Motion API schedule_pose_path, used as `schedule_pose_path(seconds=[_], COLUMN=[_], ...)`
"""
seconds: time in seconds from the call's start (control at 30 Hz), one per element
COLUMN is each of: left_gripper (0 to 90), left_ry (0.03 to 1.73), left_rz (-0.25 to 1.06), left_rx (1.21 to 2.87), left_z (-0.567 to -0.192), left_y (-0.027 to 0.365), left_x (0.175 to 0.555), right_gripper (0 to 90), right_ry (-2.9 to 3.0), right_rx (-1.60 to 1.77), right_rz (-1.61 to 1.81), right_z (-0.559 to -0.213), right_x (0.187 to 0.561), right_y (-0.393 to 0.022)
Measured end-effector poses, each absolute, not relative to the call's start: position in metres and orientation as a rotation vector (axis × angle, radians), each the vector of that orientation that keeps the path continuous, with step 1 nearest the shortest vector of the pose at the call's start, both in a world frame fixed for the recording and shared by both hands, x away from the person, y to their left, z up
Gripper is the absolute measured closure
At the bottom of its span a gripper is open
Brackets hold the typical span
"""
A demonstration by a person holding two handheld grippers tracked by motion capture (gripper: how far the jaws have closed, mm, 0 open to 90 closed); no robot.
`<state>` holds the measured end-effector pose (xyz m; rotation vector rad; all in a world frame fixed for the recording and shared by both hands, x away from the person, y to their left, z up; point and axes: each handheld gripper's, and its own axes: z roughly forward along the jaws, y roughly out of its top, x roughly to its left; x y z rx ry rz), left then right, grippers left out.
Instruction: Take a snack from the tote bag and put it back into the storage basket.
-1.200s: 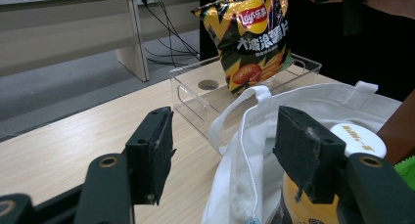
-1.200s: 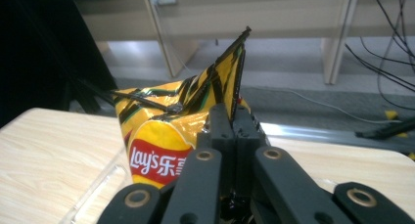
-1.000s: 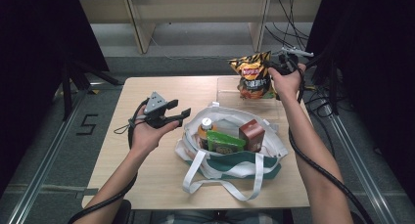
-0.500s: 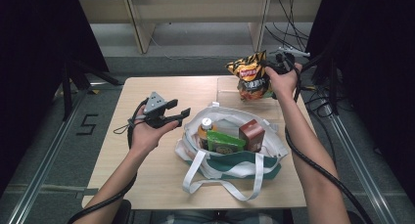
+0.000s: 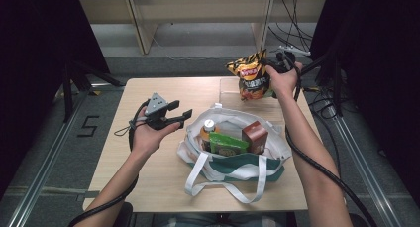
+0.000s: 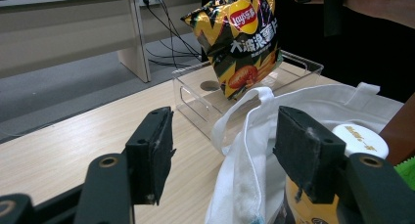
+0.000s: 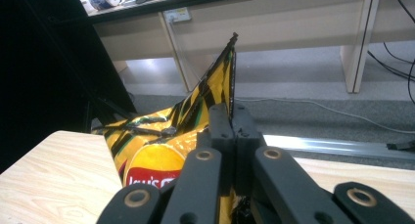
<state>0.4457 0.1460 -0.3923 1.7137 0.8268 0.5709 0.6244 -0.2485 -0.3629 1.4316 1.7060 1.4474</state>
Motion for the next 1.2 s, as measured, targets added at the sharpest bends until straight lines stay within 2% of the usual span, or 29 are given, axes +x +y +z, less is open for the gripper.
schedule_pose_path(seconds=[0.83, 1.03, 1.2], left_gripper=[39.0, 39.0, 38.9], left_ry=[0.825, 0.825, 0.825], left_rz=[0.572, 0.574, 0.57], left_rx=[1.719, 1.716, 1.715], left_z=[-0.393, -0.392, -0.393], left_y=[0.145, 0.146, 0.145], left_x=[0.445, 0.445, 0.446], right_gripper=[87.3, 83.9, 75.4], right_ry=[1.657, 1.638, 1.615], right_rx=[1.512, 1.559, 1.567], right_rz=[1.356, 1.296, 1.252], right_z=[-0.376, -0.379, -0.381], right_x=[0.631, 0.631, 0.632], right_y=[-0.269, -0.276, -0.281])
